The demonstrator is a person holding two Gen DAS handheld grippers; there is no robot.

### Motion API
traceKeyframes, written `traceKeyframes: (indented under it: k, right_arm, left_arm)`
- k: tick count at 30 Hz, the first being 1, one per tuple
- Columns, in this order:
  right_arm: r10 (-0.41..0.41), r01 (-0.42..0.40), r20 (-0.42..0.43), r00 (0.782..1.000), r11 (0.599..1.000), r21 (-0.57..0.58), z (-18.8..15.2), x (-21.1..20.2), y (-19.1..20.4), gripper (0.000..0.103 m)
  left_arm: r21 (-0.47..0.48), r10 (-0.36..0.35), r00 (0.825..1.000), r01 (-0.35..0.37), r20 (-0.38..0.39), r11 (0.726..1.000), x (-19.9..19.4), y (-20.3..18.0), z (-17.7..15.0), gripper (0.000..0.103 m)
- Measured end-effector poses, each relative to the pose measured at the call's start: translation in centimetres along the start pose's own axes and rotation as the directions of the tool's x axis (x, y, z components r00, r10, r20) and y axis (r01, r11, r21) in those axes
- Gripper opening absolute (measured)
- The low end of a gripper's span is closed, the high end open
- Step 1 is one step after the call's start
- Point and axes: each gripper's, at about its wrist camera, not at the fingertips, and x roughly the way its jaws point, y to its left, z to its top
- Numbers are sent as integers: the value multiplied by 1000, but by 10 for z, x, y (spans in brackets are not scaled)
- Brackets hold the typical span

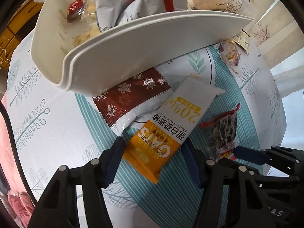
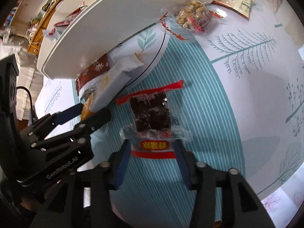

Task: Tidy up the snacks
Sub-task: 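Grasp the orange oat bar with the left tool while the right tool grasps the jerky pack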

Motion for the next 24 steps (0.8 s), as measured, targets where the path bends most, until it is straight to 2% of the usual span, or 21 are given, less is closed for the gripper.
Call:
traceKeyframes:
  k: [3,6,9,10,18,20,22,23,24]
  right_arm:
    - [-12,12,-16,1000,1000,-10,-2,4,-1,14]
    - [-2,2,-19,1000,1000,-5,-4,5,-2,4]
    - [22,-22,-11,1000,1000,17,-5,4,-7,1]
    - [31,-31,-5,1000,999,24,-5,3,-8,1]
    - [27,-30,52,998,999,45,-10,-10,-14,2]
    - [26,-28,63,998,999,42,-11,-11,-13,7]
    - [28,-31,74,997,999,41,-11,-14,-13,24]
    - [31,-34,80,996,999,39,-12,-14,-13,37]
    - [34,-37,88,996,999,36,-12,-14,-11,43]
  left_arm:
    - [3,5,1000,-5,1,1000,-3,2,-2,50]
    - [-3,-5,1000,5,4,1000,-8,5,-6,48]
    - [-7,-10,1000,10,17,1000,-13,7,-11,46]
    - [-7,-10,1000,11,22,1000,-15,6,-12,42]
    - [-22,-25,998,26,54,999,-34,7,-33,41]
    - [-41,-35,997,38,67,998,-41,11,-40,41]
    - [-52,-39,996,43,76,998,-45,10,-44,41]
    - [-55,-39,996,44,80,998,-48,11,-46,41]
    - [-59,-39,996,44,83,997,-51,12,-49,41]
